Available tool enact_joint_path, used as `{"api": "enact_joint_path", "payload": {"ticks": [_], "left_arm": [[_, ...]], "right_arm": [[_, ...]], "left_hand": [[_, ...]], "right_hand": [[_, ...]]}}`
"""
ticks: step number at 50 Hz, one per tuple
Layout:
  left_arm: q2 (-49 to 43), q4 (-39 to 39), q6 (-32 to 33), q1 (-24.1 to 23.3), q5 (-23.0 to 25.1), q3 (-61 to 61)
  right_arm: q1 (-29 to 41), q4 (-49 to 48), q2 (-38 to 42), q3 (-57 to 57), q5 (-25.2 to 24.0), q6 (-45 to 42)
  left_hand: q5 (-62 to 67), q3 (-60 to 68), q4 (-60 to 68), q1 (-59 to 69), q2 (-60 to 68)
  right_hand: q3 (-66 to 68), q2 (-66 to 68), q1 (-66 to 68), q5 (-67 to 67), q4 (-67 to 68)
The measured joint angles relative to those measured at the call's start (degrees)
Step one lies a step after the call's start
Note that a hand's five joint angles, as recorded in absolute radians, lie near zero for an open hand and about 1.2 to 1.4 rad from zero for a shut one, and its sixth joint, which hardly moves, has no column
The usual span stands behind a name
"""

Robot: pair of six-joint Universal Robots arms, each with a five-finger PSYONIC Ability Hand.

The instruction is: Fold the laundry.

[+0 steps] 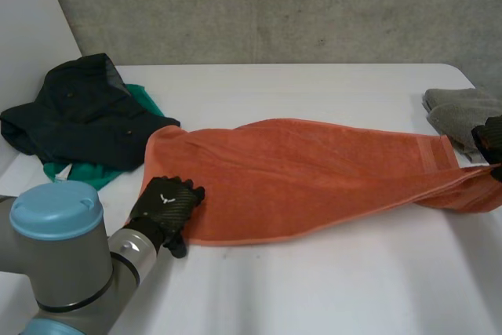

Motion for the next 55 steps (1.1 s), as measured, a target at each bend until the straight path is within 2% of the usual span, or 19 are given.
{"api": "enact_joint_path", "payload": {"ticks": [12, 26, 32, 36, 39, 41, 54, 55], "left_arm": [[-3.6, 0.6, 0.0, 0.1, -1.5, 2.9], [-4.5, 1.1, 0.5, 0.7, -2.0, 3.9], [-5.6, 3.1, 1.5, 0.9, -2.0, 4.4], [-6.6, 4.9, 3.3, 0.9, -2.1, 4.9], [-7.3, 5.8, 4.8, 1.0, -2.1, 5.4], [-8.0, 6.4, 6.4, 1.1, -2.1, 5.9], [-7.5, 6.4, 10.1, 1.8, -2.2, 6.3], [-6.2, 6.1, 10.2, 2.0, -2.2, 5.8]], "right_arm": [[-0.1, -1.7, 2.9, -1.2, 0.1, 4.0], [0.1, -2.0, 4.3, -0.8, 0.1, 4.4], [0.3, -2.1, 4.4, -0.3, 0.1, 4.4], [0.3, -2.3, 4.4, 0.0, 0.1, 4.4], [0.2, -2.3, 4.4, 0.1, 0.1, 4.4], [0.1, -2.4, 4.4, 0.3, 0.1, 4.4], [0.2, -2.4, 4.3, 1.2, -0.2, 4.3], [0.2, -2.4, 4.3, 1.2, -0.3, 4.3]], "left_hand": [[4.4, 4.3, 4.7, 5.3, 4.2], [11.1, 11.2, 11.6, 12.4, 11.2], [17.3, 18.0, 18.1, 19.6, 18.0], [27.6, 28.1, 28.4, 30.1, 28.4], [30.7, 31.2, 31.5, 32.9, 31.3], [42.9, 43.3, 43.9, 44.8, 43.5], [43.8, 45.5, 46.3, 44.7, 45.8], [37.9, 38.4, 38.8, 37.8, 37.6]], "right_hand": [[0.0, 0.0, 0.0, 0.0, 0.0], [0.0, 0.0, 0.0, 0.0, 0.0], [0.0, 0.0, 0.0, 0.0, 0.0], [0.0, 0.0, 0.0, 0.0, 0.0], [0.0, 0.0, 0.0, 0.0, 0.0], [0.0, 0.0, 0.0, 0.0, 0.0], [0.0, 0.0, 0.0, 0.0, 0.0], [0.0, 0.0, 0.0, 0.0, 0.0]]}}
